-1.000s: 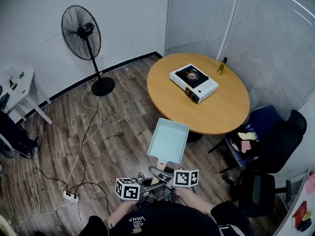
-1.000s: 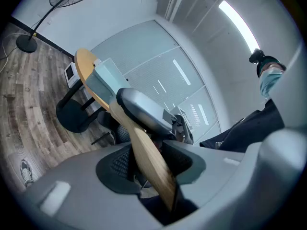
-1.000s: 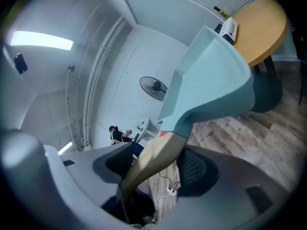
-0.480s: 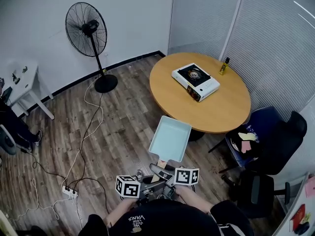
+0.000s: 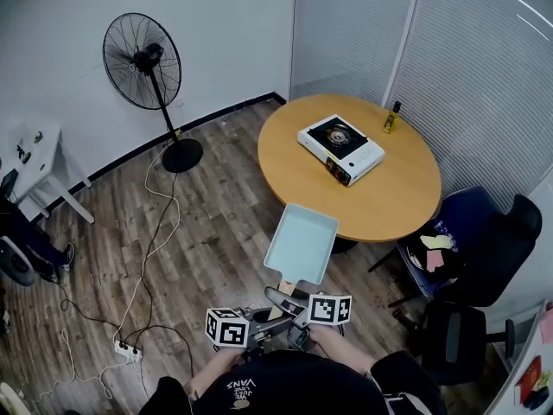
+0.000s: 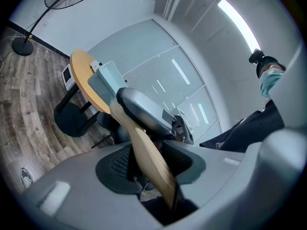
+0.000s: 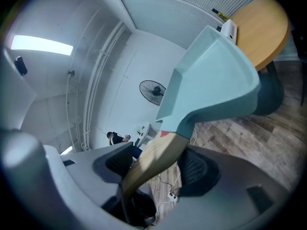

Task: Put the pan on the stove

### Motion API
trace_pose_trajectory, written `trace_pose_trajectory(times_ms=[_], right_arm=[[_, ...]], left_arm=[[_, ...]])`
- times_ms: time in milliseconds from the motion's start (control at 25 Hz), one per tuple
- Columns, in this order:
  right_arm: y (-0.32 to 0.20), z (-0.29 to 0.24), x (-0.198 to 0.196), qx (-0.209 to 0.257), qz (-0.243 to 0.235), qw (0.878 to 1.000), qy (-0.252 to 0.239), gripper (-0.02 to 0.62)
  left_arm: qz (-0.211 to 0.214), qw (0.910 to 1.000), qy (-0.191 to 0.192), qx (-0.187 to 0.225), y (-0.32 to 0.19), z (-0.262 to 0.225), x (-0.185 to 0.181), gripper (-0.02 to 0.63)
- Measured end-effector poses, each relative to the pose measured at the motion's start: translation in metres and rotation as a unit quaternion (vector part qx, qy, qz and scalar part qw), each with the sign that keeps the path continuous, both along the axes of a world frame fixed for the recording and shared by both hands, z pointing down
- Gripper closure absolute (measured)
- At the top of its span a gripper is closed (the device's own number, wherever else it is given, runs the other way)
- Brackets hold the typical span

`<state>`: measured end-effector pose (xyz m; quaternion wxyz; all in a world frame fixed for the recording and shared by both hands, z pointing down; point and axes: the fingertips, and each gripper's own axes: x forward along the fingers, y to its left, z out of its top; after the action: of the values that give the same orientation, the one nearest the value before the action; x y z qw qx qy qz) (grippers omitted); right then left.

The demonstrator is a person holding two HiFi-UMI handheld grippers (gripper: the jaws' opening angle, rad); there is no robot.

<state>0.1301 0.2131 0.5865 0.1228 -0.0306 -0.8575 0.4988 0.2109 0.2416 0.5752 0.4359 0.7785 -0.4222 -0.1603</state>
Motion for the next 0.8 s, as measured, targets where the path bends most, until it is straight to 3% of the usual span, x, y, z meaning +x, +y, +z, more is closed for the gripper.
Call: trace_pose_trajectory(times_ms=[480, 800], right_arm=[[-0.049, -0.009, -0.075, 0.004, 0.027, 1.000, 0.009, 0.330], [-0.073, -0.011, -0.131, -0.005, 0.073, 0.997, 0.007, 0.330]], left_arm=[[0.029, 0.9995, 0.011, 0.000, -0.045, -0.010, -0.077, 0.451], [0.073, 0.9973, 0.007, -0.004, -0.062, -0.013, -0.136, 0.451]])
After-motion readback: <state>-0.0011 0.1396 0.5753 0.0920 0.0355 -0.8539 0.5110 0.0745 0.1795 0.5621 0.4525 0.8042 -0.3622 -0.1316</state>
